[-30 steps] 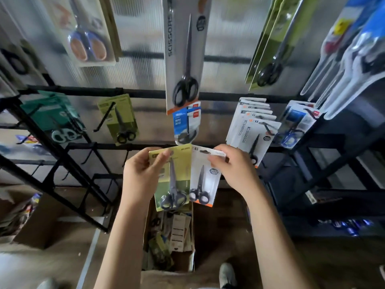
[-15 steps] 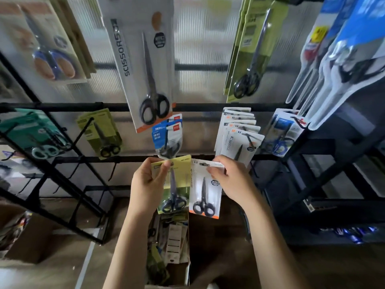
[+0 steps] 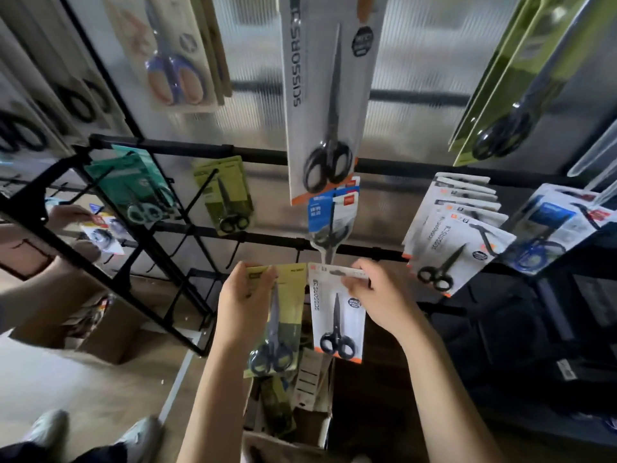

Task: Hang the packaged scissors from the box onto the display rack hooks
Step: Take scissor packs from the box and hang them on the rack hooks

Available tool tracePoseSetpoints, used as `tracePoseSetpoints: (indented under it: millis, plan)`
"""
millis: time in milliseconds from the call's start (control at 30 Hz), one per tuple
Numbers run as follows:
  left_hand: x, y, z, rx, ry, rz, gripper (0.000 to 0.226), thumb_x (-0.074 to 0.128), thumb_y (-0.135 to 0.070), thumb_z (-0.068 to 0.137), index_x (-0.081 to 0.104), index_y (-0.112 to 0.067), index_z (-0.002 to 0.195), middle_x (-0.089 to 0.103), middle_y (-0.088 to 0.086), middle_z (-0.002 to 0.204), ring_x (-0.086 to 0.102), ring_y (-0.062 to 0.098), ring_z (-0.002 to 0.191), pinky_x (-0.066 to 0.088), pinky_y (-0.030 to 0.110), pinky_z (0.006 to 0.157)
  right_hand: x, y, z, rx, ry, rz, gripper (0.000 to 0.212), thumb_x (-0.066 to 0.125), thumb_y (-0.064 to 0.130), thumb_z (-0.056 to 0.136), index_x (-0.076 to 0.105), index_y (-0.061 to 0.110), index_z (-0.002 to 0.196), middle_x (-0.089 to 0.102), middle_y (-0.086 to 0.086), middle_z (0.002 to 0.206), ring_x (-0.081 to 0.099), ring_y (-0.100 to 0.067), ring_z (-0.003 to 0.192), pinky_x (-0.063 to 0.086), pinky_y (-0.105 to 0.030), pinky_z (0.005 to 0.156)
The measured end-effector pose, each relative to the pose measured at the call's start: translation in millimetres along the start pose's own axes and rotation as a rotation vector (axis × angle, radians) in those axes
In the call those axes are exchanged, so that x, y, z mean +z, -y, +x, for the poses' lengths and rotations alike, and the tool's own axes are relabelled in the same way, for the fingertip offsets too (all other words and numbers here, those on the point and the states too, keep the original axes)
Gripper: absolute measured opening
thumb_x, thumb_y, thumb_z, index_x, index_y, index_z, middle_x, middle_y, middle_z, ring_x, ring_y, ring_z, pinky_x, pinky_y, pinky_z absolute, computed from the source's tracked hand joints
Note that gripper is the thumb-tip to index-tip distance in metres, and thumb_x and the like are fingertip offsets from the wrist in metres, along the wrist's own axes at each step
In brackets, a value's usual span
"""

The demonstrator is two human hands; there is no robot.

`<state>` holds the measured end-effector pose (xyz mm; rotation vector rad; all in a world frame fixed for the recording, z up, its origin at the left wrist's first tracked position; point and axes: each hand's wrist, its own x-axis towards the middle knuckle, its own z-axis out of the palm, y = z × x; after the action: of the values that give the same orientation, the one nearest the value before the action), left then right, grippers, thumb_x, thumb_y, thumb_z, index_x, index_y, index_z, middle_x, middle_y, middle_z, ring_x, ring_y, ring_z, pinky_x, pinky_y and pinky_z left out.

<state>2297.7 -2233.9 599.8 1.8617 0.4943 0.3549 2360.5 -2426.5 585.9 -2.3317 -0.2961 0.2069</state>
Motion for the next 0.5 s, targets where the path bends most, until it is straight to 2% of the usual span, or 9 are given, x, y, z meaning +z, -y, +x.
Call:
tracePoseSetpoints:
  millis: [167, 267, 367, 500]
  plan:
    - [-44, 23, 29, -0.046, 0.070, -0.028, 0.014, 0.059, -0.024, 0.092, 0.062, -0.011, 0.087, 0.061, -0.001, 0.069, 0.049, 0.002, 0.051, 0.039, 0.012, 0.047, 44, 35, 6, 0.061, -0.008, 0.049, 0.015, 0.052, 0.029, 0.096, 0.056, 0.017, 0.089, 0.063, -0.001, 0.082, 0.056, -0.007, 0.065, 0.034, -0.014, 0.049]
    - [-77, 39, 48, -0.066, 0.079, -0.013, 0.016, 0.060, -0.026, 0.091, 0.061, -0.011, 0.087, 0.063, -0.002, 0.072, 0.055, 0.002, 0.058, 0.041, 0.012, 0.050, 84, 54, 2, 0.074, -0.064, 0.052, 0.014, 0.054, 0.028, 0.095, 0.054, 0.016, 0.086, 0.061, -0.001, 0.077, 0.059, -0.016, 0.066, 0.036, -0.021, 0.052]
    - [-104, 49, 62, -0.049, 0.087, 0.005, 0.016, 0.059, -0.022, 0.092, 0.059, -0.008, 0.086, 0.059, -0.003, 0.069, 0.052, -0.005, 0.054, 0.037, 0.005, 0.047, 113, 70, -5, 0.079, -0.110, 0.051, 0.015, 0.058, 0.023, 0.093, 0.049, 0.021, 0.080, 0.056, 0.008, 0.067, 0.054, -0.008, 0.060, 0.034, -0.020, 0.049]
    - [-121, 54, 67, -0.029, 0.138, -0.058, 0.015, 0.055, -0.017, 0.094, 0.056, -0.003, 0.090, 0.055, -0.002, 0.068, 0.047, -0.007, 0.047, 0.037, 0.007, 0.046, 126, 78, -13, 0.103, -0.134, 0.041, 0.013, 0.059, 0.023, 0.092, 0.051, 0.023, 0.082, 0.058, 0.008, 0.072, 0.057, -0.008, 0.066, 0.037, -0.022, 0.053]
